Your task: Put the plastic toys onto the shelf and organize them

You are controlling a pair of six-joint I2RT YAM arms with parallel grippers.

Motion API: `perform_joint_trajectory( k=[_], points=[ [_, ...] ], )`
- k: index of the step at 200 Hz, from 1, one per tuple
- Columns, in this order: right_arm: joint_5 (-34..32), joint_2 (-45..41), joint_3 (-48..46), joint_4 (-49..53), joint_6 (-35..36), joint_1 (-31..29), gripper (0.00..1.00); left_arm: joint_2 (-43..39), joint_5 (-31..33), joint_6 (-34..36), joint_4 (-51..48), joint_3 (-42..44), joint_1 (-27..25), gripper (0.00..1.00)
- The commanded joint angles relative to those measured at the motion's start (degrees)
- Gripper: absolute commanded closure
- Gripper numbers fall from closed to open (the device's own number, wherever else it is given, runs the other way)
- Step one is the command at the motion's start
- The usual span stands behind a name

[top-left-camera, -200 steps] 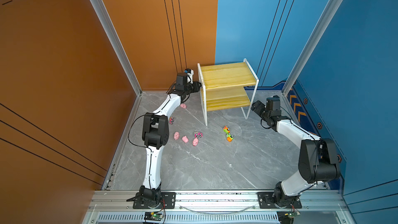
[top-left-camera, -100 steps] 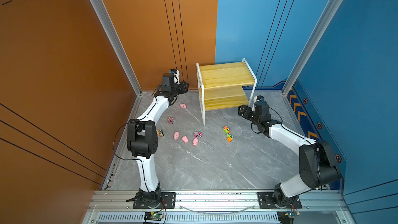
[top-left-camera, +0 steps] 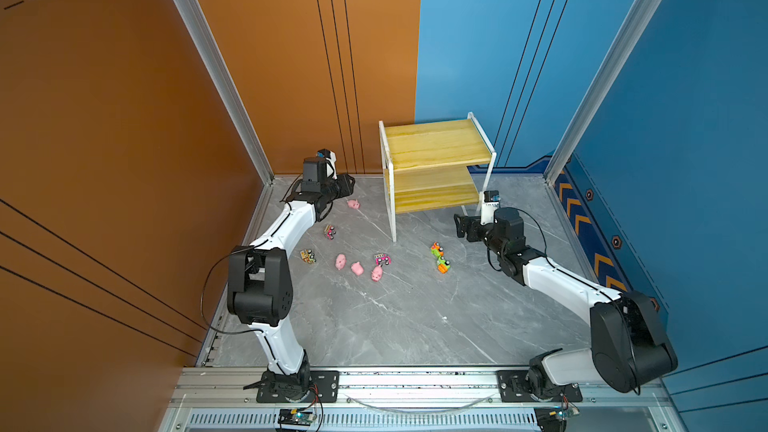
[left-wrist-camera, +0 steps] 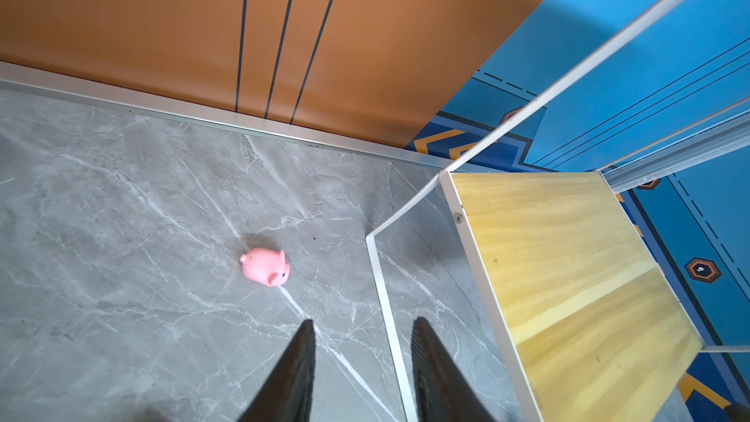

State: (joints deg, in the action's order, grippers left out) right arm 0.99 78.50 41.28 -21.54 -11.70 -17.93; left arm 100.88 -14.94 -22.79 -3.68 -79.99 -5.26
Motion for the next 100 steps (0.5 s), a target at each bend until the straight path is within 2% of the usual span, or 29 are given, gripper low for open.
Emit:
perform_joint_trajectory(
  k=[1, 36, 72, 100],
  points=[
    [-4.37, -3.87, -3.90, -9.06, 2.82, 1.54, 0.04, -4.27, 0.97, -1.55, 2.65, 3.85, -0.28, 0.59],
    [1.29, -3.55, -4.91, -18.68, 4.40, 6.10, 0.03, -7.33, 0.86, -4.02, 5.20, 8.87, -1.02, 0.59],
    [11.20, 4.04, -1.45, -28.89, 2.04, 10.77, 0.03, -9.51, 0.22, -5.37, 6.22, 12.07, -1.94, 0.59],
    [17.03, 9.95, 2.88, -33.77, -0.56, 11.39, 0.03, -11.34, -0.14, -6.97, 6.82, 14.42, -2.88, 0.60]
  ],
)
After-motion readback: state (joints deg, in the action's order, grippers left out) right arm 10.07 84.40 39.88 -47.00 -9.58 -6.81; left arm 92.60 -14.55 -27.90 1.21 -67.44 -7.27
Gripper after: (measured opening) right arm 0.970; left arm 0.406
